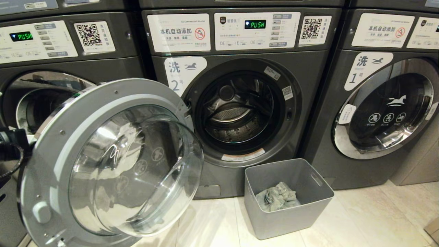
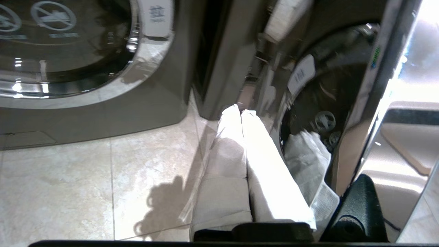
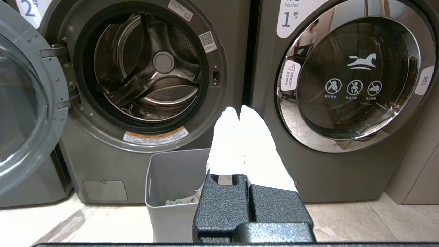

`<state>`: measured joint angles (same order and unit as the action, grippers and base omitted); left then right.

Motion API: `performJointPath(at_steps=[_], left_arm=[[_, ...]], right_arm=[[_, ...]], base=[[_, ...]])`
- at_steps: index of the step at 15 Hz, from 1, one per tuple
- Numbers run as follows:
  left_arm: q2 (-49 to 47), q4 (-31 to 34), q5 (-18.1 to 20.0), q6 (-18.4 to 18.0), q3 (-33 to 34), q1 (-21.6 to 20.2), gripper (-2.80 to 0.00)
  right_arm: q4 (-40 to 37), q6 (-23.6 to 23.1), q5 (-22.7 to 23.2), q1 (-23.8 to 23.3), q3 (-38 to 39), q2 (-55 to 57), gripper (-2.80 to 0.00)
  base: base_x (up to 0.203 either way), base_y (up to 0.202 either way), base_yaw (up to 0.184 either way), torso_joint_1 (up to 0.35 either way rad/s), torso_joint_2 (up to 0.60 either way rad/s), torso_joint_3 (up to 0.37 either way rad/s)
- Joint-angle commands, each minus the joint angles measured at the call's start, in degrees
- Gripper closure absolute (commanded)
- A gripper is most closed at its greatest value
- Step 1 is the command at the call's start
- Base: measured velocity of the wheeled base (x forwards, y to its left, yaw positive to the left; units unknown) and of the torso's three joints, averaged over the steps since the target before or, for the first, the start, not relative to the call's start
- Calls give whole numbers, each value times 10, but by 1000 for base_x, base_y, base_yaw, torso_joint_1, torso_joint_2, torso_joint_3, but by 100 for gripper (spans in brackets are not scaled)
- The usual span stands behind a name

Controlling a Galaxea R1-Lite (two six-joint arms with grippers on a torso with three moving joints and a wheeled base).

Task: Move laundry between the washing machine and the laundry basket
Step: Close the washing machine door with the left hand

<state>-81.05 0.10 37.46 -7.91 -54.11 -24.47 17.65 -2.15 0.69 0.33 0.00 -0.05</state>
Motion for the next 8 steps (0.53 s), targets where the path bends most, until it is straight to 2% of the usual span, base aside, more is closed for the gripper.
performJointPath(at_steps=[1,4,8], left_arm=[[87,20,2,1,21,48,0],[147,72,2,3,30,134,0],[182,78,1,3,59,242,0]], right_arm=[[1,-1,0,0,23,0,0],[1,-1,1,0,23,0,0],[2,0,0,0,23,0,0]], base=[[0,0,0,0,0,0],[0,0,0,0,0,0],[0,0,0,0,0,0]])
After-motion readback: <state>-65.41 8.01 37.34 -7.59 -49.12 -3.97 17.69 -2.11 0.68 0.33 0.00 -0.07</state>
